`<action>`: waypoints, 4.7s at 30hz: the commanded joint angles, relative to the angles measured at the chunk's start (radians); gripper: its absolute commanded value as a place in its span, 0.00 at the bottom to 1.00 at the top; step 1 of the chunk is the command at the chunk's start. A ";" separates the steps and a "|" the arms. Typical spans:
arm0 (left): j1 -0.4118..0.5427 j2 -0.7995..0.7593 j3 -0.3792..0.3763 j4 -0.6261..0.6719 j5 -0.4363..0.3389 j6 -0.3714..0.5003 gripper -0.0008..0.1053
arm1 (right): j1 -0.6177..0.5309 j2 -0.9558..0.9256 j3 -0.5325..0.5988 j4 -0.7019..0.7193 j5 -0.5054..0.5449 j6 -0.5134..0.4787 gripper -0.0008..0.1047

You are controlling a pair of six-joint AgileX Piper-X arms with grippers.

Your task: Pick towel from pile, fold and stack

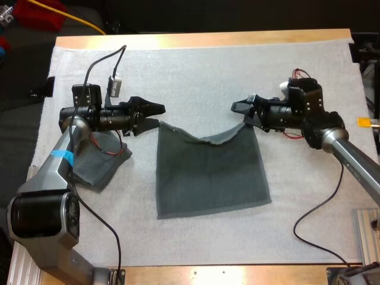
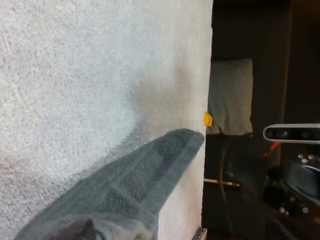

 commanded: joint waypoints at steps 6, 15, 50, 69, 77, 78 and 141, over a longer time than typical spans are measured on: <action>0.001 -0.069 -0.008 -0.043 0.007 0.001 0.63 | 0.000 -0.095 -0.002 0.206 0.032 -0.193 0.58; 0.001 -0.190 -0.008 -0.047 0.005 0.030 0.63 | 0.005 -0.184 -0.002 0.522 0.147 -0.429 0.58; -0.257 -0.768 -0.008 0.714 -0.843 0.557 0.63 | 0.359 -0.326 -0.002 0.808 0.458 -0.495 0.58; -0.508 -0.842 -0.008 0.727 -1.018 0.488 0.63 | 0.451 -0.316 -0.002 0.610 0.599 -0.449 0.01; -0.508 -0.842 -0.008 0.725 -1.018 0.488 0.63 | 0.451 -0.220 -0.002 0.556 0.599 -0.447 0.02; -0.508 -0.842 -0.008 0.725 -1.018 0.488 0.63 | 0.451 -0.207 -0.002 0.549 0.599 -0.447 0.02; -0.508 -0.842 -0.008 0.727 -1.016 0.488 0.63 | 0.384 0.266 -0.253 -0.003 0.742 -0.385 0.35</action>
